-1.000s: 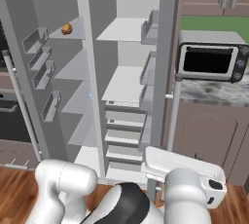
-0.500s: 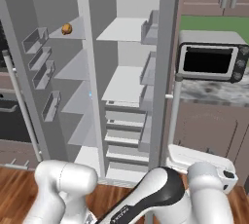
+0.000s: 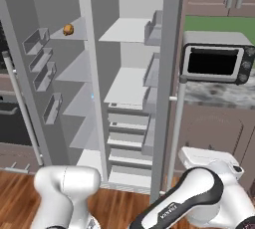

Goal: There's a chicken drumstick in the fridge that needs to be moved to the freezer for freezing. Pick up the chicken drumstick from the fridge, place it on any shelf in the freezer, and close the fridge and freezer doors when done.

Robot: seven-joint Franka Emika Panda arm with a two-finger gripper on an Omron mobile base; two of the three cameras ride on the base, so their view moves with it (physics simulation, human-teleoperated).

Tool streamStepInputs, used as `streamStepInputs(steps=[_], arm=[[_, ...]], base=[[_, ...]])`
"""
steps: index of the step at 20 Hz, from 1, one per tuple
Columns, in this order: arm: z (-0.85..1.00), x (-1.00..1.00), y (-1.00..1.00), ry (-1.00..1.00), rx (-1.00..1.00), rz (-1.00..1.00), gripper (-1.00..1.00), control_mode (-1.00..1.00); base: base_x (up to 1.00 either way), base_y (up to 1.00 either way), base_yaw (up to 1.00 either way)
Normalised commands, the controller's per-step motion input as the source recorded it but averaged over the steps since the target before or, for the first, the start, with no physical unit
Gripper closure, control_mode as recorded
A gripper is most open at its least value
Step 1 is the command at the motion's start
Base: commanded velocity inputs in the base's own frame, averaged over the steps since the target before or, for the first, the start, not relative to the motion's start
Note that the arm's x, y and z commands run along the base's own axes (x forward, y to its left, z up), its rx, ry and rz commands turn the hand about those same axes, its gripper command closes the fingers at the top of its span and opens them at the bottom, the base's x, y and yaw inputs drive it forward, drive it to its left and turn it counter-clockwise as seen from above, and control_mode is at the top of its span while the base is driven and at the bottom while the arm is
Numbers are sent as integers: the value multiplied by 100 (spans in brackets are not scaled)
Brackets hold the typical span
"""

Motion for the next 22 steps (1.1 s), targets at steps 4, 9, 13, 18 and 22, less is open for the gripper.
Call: streamStepInputs(steps=[4, 9, 13, 18, 22], arm=[[-28, 47, -16, -3, 3, 11, -100, -100], [-44, 36, 0, -6, 0, 2, -100, -100], [-48, 36, 1, -4, 0, 0, -100, -100], [-37, 50, 4, 0, 0, 0, -100, -100], [-28, 40, 19, 3, 0, 1, -100, -100]], base=[[0, 0, 0], [0, 0, 0], [0, 0, 0], [0, 0, 0], [0, 0, 0]])
